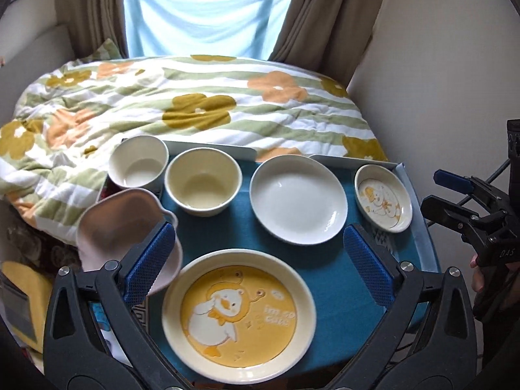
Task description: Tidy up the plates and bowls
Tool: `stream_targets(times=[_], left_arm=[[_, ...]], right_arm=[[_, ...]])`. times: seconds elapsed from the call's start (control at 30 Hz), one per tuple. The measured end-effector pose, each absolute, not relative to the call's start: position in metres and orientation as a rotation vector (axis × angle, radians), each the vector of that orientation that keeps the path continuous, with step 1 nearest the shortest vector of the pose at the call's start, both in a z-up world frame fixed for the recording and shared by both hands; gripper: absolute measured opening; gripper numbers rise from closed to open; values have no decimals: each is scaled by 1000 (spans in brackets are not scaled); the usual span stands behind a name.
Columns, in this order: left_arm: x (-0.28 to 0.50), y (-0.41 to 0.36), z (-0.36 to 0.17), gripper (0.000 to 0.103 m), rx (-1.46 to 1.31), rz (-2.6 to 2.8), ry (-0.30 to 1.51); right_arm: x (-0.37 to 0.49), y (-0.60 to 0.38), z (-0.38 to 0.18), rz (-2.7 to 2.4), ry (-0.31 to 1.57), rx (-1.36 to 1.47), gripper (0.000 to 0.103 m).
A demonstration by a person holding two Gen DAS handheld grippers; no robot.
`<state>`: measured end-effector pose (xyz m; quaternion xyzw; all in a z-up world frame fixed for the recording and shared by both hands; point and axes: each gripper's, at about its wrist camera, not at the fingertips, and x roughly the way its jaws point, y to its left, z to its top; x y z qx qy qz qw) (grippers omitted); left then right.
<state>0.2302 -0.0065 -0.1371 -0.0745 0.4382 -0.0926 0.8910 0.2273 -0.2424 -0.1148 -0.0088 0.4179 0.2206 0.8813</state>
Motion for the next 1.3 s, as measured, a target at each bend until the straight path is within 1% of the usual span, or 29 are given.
stream_targets(times=[0.2,0.3,0.37,0.43,0.47,0.5,0.53,0.57,0.6,0.63,0.67,0.73,0.77,0.8,0.83,0.87,0.93,0.97,1.1,1.13,1.2,1.3], left_arm=[[261,-27,-172,103,-258,-124,981],[282,-34,-198,103,-323,-86,1027],[296,-38,-217,100,-354,-49,1063],[307,-41,-237,92,-382,-20,1102],[312,-42,-248,89,-393,-6,1123],[315,-44,-257,82,-401,8,1142],[319,-46,-266,76,-406,20,1159],[323,-47,-274,73,-411,27,1177],[326,-50,-281,66,-417,31,1194],[329,-52,-287,61,-423,34,1207],[331,-53,-293,60,-427,37,1218],[334,-54,-301,48,-431,41,1234],[336,-55,-304,46,-436,40,1242],[337,-56,-307,43,-441,40,1247],[337,-55,-310,38,-445,40,1250],[338,-56,-312,35,-448,41,1253],[339,-55,-314,29,-454,45,1261],[339,-55,-315,28,-455,50,1263],[338,-53,-316,17,-441,69,1266],[338,-50,-316,14,-445,70,1267],[337,-49,-317,13,-445,69,1270],[337,-51,-317,13,-424,69,1269]], right_arm=[[289,-272,-129,464,936,-74,103],[326,-282,-153,517,1010,-93,103],[350,-284,-174,560,1063,-120,102],[369,-284,-198,616,1111,-138,96],[378,-284,-210,643,1143,-142,88],[386,-282,-222,667,1174,-146,78],[392,-280,-234,687,1202,-153,74],[397,-277,-245,702,1227,-165,69],[401,-275,-255,714,1248,-177,63],[404,-273,-264,730,1265,-184,60],[407,-272,-271,749,1280,-187,56],[410,-268,-279,779,1290,-198,53],[411,-267,-282,787,1293,-207,50],[412,-265,-285,796,1296,-216,44],[412,-263,-287,808,1298,-221,42],[412,-261,-288,819,1301,-224,35],[413,-258,-291,831,1306,-234,33],[413,-257,-292,838,1304,-236,32],[414,-254,-295,848,1298,-248,20],[413,-254,-296,843,1295,-255,19],[413,-255,-297,834,1290,-262,15],[413,-257,-299,837,1289,-250,14]])
